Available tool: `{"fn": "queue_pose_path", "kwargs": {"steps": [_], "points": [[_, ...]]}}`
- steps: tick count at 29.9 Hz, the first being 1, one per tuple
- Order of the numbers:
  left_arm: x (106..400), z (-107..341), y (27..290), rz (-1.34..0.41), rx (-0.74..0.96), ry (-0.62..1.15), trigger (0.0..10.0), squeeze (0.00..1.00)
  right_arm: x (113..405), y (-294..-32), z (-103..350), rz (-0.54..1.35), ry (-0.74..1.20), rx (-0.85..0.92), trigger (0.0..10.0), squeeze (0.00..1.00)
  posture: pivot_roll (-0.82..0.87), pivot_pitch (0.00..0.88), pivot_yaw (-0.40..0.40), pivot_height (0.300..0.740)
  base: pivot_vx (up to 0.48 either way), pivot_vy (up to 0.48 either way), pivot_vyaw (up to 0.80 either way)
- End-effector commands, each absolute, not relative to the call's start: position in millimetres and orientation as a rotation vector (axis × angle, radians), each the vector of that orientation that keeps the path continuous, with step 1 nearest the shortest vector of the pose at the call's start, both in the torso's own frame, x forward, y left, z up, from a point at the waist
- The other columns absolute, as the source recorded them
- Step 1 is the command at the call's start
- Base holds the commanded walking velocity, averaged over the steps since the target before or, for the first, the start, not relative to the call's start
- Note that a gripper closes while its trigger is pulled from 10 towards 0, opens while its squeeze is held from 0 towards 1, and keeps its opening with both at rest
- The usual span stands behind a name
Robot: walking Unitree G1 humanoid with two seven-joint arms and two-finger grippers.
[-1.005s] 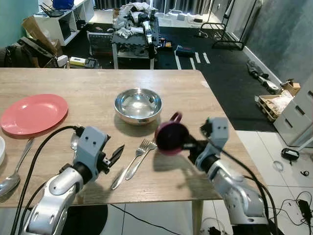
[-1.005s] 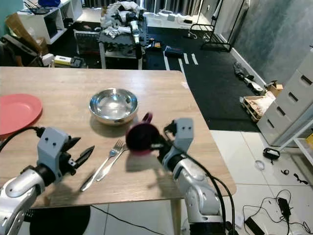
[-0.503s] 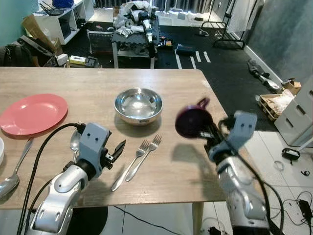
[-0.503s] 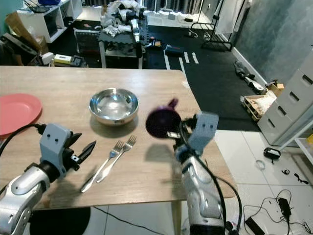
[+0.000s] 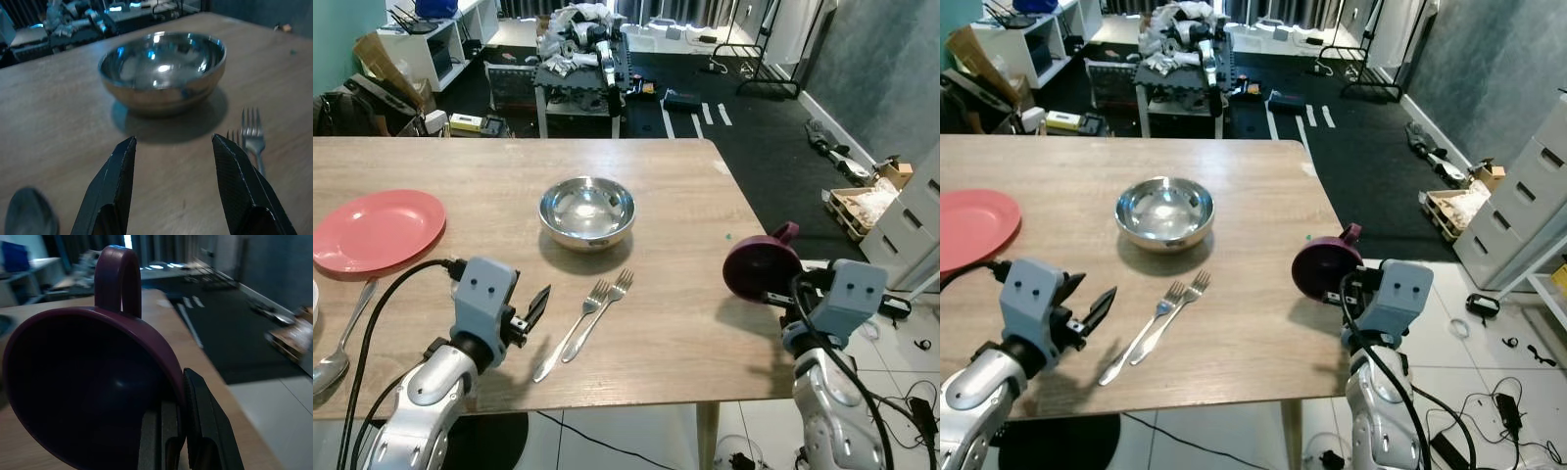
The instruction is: Setting the table
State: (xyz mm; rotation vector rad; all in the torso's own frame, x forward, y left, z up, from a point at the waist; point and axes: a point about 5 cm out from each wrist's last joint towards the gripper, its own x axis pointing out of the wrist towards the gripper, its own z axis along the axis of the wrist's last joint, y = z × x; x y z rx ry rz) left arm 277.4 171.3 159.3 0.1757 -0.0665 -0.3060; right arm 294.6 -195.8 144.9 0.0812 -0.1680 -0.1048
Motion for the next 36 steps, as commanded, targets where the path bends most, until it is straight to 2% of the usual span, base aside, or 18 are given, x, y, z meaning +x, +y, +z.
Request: {"fn": "queue_pose_path", "kwargs": {"steps": [1, 13, 36], "points": [[277, 155, 171, -0.305, 0.166, -0.053, 10.0, 0.0, 297, -186, 144, -0.044, -0.179, 0.05, 10.0, 0.0, 0.01, 0.0, 0.036, 0.74, 0.0, 0.0, 0.0], [275, 152, 170, -0.259, 0.138, -0.047, 10.0, 0.0, 297, -177, 138, -0.015, -0.166, 0.058, 10.0, 0.0, 0.01, 0.0, 0.037, 0.74, 0.0, 0.0, 0.0], [278, 151, 169, -0.237, 0.133, -0.043, 10.0, 0.0, 296, -177, 134, -0.012, -0.157, 0.064, 10.0, 0.0, 0.01, 0.0, 0.042, 0.74, 0.0, 0.0, 0.0]]}}
